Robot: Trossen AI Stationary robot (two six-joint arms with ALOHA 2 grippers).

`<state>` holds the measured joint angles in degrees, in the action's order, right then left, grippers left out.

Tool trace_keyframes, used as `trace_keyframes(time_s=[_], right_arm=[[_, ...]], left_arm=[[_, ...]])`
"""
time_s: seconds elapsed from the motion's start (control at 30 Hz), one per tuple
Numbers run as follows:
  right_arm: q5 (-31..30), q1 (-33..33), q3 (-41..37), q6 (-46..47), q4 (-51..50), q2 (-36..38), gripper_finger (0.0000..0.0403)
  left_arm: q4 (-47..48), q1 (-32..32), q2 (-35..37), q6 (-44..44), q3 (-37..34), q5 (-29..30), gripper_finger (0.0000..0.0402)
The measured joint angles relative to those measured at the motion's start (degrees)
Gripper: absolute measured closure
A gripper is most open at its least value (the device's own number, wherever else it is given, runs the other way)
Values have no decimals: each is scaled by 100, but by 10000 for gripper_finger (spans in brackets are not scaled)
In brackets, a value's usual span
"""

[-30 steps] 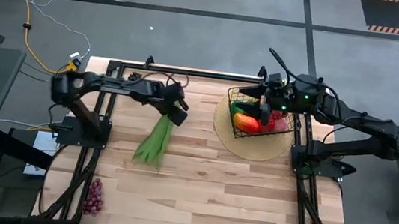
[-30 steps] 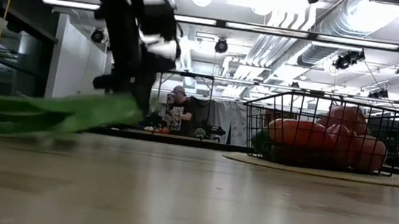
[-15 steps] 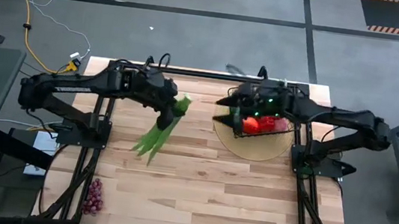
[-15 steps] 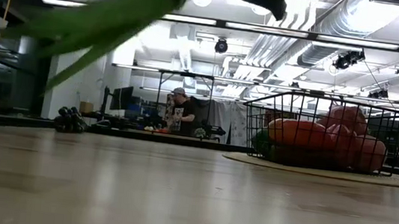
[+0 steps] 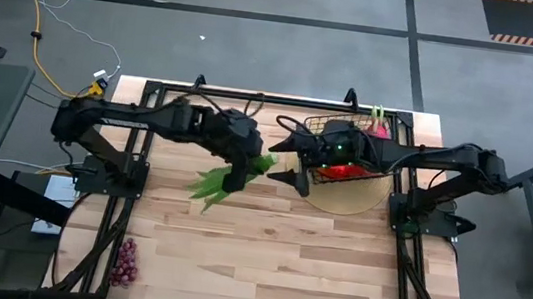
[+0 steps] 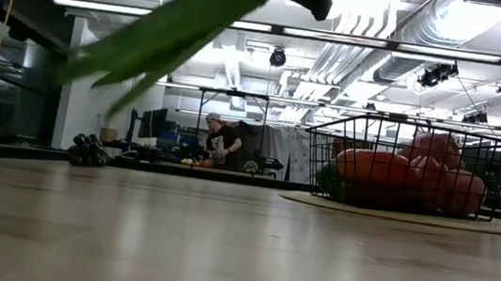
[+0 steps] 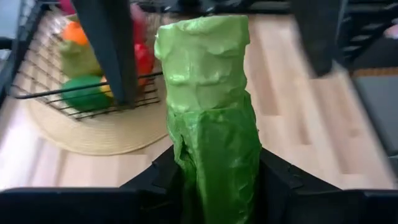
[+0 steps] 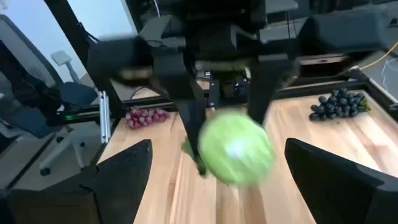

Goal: Build produce basket
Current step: Put the green leaf lettuce into the black wire basket

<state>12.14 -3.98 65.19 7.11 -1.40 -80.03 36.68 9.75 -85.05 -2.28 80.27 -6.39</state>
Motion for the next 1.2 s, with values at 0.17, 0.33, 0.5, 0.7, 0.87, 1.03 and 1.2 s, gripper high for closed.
trace_keyframes(time_s=[0.17,0.33,0.5,0.7,0.87,1.03,1.2], right_arm=[[-24,125,0,232,-10,-90,57],[-387,178,0,188,-198,-109,83],[-745,178,0,186,-264,-107,112],[-874,176,0,124,-305,-107,144],[-894,178,0,13,-525,-107,179],[-898,178,0,39,-425,-107,226],[-909,176,0,38,-407,-105,262]], left_arm=[[-39,-182,-265,-270,48,697,283],[-101,-322,-321,-387,48,1158,283],[-192,-388,-320,-546,48,1329,282],[-362,-388,-320,-547,48,1309,280],[-421,-382,-318,-545,48,1307,270],[-411,-382,-306,-543,48,1309,254],[-391,-377,-303,-528,48,1310,240]])
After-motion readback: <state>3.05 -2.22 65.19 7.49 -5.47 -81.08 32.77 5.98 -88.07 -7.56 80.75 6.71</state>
